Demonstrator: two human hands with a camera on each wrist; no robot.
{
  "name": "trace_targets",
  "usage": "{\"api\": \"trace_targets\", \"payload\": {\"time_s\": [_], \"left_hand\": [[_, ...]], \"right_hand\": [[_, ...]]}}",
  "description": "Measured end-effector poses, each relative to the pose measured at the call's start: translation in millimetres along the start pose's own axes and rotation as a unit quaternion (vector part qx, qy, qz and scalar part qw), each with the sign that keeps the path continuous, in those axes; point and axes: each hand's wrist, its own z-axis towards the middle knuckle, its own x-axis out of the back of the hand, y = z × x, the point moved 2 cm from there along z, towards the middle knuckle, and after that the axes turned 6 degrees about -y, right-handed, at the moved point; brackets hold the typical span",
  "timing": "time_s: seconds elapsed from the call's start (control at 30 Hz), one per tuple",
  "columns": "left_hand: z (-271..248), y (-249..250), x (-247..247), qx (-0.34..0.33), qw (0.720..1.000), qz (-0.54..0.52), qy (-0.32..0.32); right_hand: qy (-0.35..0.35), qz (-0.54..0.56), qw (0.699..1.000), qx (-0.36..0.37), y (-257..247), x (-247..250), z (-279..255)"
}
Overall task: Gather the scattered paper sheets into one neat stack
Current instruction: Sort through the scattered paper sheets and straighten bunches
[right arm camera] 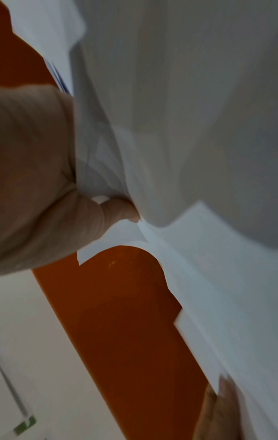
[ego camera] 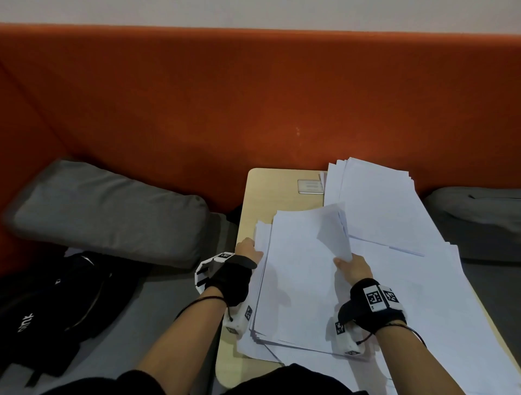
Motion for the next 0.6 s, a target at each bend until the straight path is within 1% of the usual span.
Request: {"api": "trace_targets", "payload": {"time_s": [0.2, 0.3, 0.33, 0.43, 0.5, 0.6], "left_hand": [[-1.7, -1.4, -8.0, 0.024, 0.999, 0.026, 0.002], [-3.9, -4.1, -7.9, 0.05, 0.995, 0.086, 0.032], [-4.9, -4.0, -8.0, 0.052, 0.994, 0.089, 0.041], [-3.9, -1.7, -6.4, 0.039, 0.997, 0.052, 0.033], [-2.0, -0.6, -4.6, 0.04, 0.999, 0.027, 0.022], [-2.2, -1.0, -3.1, 0.044, 0.999, 0.002, 0.026]], "right_hand": [[-0.004, -0.002, 1.0, 0.004, 1.3, 0.0, 0.1], [-0.005, -0.001, 1.0, 0.003, 1.5, -0.6, 1.1], [-0.005, 0.0, 1.0, 0.003, 1.7, -0.6, 1.2], [-0.005, 0.0, 1.0, 0.004, 2.3, -1.0, 1.4], [-0.005, -0.004, 1.0, 0.005, 2.4, -0.7, 1.3], [-0.004, -0.002, 1.0, 0.006, 2.7, -0.7, 2.6]]}}
